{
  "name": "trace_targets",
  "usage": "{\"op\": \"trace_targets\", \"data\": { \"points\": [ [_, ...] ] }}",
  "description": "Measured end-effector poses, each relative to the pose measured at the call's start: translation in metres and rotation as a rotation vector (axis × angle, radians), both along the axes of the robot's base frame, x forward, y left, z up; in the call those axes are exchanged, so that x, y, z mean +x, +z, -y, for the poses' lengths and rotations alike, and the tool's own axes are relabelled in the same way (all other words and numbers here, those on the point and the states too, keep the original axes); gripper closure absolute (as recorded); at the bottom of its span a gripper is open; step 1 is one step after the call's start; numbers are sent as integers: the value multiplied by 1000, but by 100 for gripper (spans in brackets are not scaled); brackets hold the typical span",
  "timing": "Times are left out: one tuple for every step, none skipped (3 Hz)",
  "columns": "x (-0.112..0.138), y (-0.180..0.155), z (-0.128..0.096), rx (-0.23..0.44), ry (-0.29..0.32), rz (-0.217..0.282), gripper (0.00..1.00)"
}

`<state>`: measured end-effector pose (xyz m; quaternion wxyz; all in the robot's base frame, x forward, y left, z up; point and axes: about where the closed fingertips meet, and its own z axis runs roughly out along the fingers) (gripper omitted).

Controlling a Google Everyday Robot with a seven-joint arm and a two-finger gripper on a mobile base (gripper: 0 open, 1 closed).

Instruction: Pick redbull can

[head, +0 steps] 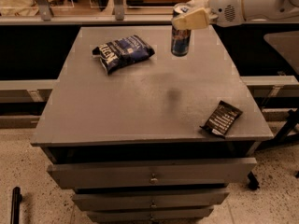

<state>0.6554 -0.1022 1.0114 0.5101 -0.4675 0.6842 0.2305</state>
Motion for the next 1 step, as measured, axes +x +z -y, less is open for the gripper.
{"op": "trace_targets", "data": {
  "points": [
    [0, 0, 0, 0, 0, 0, 100]
  ]
}}
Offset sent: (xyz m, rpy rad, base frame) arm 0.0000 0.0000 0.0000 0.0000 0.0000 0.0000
